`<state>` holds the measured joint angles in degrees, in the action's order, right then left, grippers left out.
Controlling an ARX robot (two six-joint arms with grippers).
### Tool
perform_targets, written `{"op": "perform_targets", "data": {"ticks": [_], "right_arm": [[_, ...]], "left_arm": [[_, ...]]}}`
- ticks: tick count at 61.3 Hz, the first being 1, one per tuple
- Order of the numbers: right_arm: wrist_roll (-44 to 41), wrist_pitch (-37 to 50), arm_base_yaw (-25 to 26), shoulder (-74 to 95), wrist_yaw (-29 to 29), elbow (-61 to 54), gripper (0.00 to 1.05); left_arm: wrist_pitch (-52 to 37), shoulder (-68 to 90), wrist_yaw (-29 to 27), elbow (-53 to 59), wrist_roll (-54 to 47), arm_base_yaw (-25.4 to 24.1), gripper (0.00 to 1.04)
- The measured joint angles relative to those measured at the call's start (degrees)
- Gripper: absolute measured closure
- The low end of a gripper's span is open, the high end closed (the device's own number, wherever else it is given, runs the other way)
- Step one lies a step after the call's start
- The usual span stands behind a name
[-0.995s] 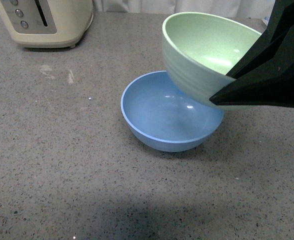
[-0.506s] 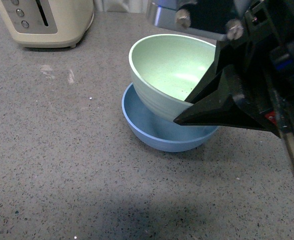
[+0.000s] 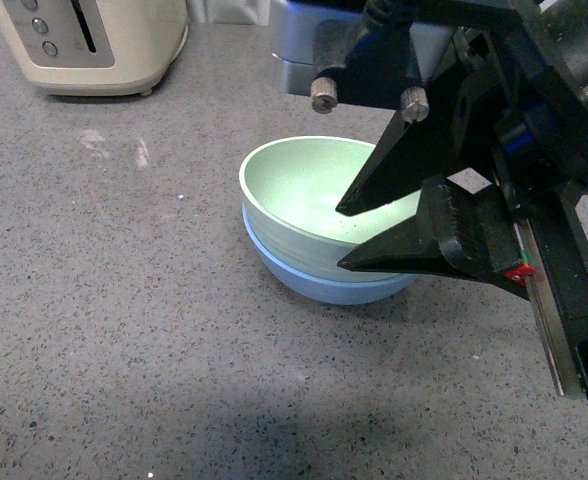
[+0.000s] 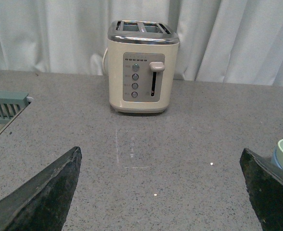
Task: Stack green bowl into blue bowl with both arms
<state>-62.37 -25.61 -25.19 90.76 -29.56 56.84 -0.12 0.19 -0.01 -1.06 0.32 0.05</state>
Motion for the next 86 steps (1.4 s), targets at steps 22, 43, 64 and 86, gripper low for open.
{"op": "perform_targets", "data": {"ticks": [22, 43, 64, 86], "right_arm": [[9.84, 15.37, 8.28, -13.29, 6.14, -8.35, 0.07], [36.24, 24.15, 17.49, -35.54, 18.18, -27.8, 0.09], [59.78, 60.22, 18.23, -45.2, 36.37, -46.12, 0.59], [61.64, 55.34, 25.09, -56.0, 29.92, -52.22, 1.04]], "left_arm": [[0.0, 0.0, 0.0, 0.0, 0.0, 0.0, 0.06], [0.0, 0.0, 0.0, 0.0, 0.0, 0.0, 0.06], [0.0, 0.0, 0.02, 0.0, -0.04, 0.0, 0.06], [0.0, 0.0, 0.0, 0.0, -0.02, 0.0, 0.06]]}}
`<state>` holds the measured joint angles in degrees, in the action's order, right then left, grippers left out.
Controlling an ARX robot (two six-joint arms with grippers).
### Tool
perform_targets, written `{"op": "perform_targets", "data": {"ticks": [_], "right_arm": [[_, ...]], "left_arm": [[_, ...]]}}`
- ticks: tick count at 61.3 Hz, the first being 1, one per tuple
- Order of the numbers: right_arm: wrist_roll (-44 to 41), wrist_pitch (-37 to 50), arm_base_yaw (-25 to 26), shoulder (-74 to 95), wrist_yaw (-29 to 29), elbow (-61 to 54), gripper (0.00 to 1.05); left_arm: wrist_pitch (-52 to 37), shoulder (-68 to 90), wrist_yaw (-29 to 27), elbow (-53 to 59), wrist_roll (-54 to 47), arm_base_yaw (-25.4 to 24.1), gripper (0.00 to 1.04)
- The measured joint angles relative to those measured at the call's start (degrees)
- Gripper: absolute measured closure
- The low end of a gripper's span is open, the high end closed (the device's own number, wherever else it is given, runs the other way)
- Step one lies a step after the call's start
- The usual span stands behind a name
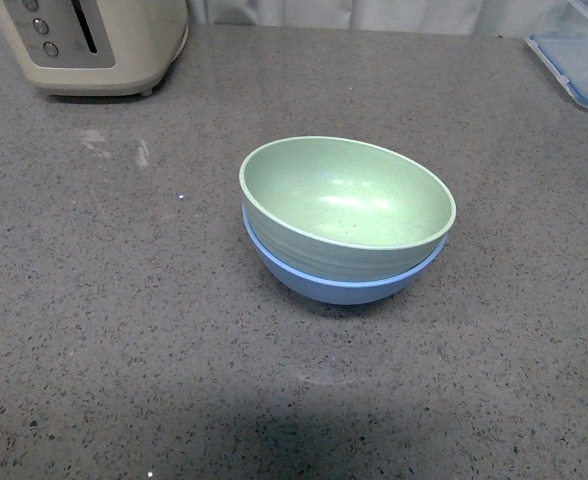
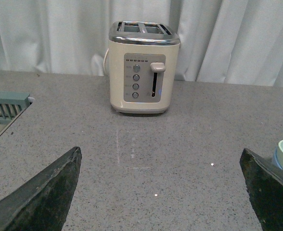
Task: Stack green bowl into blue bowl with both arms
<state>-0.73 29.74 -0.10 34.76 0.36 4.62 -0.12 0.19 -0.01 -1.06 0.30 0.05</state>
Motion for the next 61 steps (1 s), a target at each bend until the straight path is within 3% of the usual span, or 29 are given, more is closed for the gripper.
{"op": "perform_targets", "data": {"ticks": [61], "right_arm": [[0.07, -17.64, 0.02, -22.91, -0.42, -4.35, 1.04]], "left_arm": [[0.0, 0.0, 0.0, 0.0, 0.0, 0.0, 0.06]]}}
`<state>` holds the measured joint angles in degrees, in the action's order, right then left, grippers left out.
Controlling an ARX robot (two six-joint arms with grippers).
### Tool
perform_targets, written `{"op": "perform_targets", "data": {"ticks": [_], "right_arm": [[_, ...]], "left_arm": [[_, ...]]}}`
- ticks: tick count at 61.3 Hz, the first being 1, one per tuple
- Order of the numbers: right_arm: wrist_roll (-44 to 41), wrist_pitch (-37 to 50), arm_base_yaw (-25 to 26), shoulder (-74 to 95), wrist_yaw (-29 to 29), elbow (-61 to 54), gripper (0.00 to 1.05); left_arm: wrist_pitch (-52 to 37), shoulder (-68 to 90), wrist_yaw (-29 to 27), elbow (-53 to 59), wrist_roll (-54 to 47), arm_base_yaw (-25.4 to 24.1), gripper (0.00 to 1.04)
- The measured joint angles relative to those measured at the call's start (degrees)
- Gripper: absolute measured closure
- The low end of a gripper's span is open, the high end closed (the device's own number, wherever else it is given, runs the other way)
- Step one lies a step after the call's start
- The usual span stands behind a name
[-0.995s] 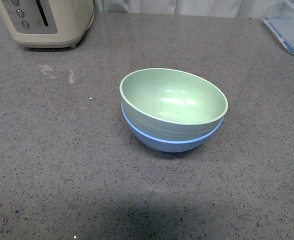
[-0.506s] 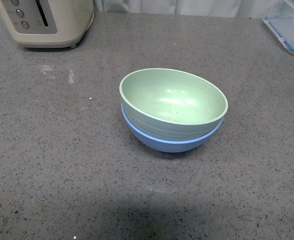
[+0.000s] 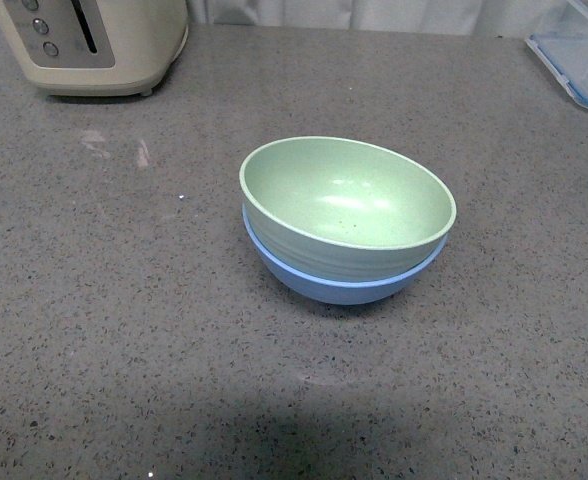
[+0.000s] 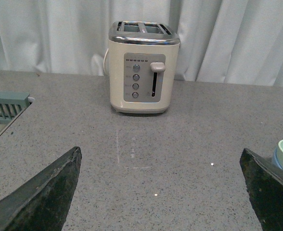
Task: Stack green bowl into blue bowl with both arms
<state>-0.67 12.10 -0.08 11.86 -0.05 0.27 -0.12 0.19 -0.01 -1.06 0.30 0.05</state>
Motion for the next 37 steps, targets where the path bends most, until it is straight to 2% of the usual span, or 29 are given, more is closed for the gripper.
{"op": "perform_targets", "data": {"ticks": [10, 16, 29, 31, 37], "right_arm": [[0.0, -2.27, 0.0, -2.23, 0.0, 0.0, 1.04], [0.02, -11.39, 0.0, -9.25, -0.02, 0.04, 1.04], [0.04, -11.87, 0.0, -11.63, -0.04, 0.04, 1.04], [0.02, -11.87, 0.0, -11.63, -0.04, 0.04, 1.02], [0.04, -12.11, 0.0, -11.43, -0.04, 0.04, 0.85]], "left_arm": [[0.0, 0.0, 0.0, 0.0, -0.02, 0.0, 0.06], [0.0, 0.0, 0.0, 0.0, -0.02, 0.02, 0.06], [0.02, 0.0, 0.04, 0.0, -0.02, 0.0, 0.06], [0.04, 0.0, 0.02, 0.0, -0.02, 0.0, 0.06], [0.04, 0.0, 0.0, 0.0, -0.02, 0.0, 0.06]]}}
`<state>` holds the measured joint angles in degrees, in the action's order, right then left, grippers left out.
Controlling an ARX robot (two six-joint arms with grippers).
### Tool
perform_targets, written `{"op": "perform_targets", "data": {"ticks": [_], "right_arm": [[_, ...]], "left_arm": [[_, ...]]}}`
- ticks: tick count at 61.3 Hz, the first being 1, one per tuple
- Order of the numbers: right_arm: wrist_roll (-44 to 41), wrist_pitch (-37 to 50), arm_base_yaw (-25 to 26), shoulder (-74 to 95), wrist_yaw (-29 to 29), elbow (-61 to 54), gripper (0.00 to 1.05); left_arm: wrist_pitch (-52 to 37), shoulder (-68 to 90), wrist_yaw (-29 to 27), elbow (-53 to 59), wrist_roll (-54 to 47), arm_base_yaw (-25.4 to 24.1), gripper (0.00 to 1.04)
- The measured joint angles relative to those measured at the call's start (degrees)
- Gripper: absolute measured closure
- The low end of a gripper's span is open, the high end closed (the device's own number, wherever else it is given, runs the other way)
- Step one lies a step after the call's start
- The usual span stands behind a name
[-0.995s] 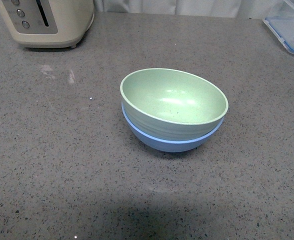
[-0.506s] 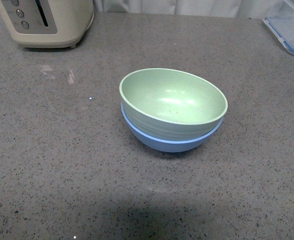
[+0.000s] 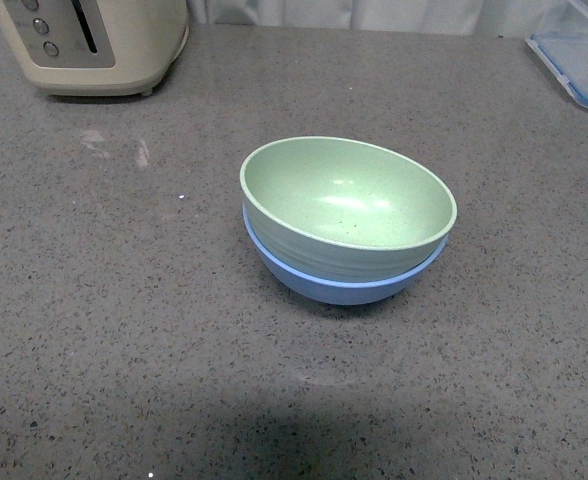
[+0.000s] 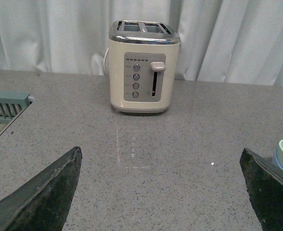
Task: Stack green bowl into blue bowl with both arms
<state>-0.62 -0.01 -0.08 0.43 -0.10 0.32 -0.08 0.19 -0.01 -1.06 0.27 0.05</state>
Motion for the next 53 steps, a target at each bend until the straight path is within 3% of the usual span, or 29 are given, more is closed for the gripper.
{"op": "perform_targets", "data": {"ticks": [28, 53], "right_arm": [[0.07, 0.0, 0.0, -0.17, 0.0, 0.0, 0.08], [0.07, 0.0, 0.0, -0.17, 0.0, 0.0, 0.09]], "left_arm": [[0.0, 0.0, 0.0, 0.0, 0.0, 0.0, 0.06], [0.0, 0.0, 0.0, 0.0, 0.0, 0.0, 0.06]]}}
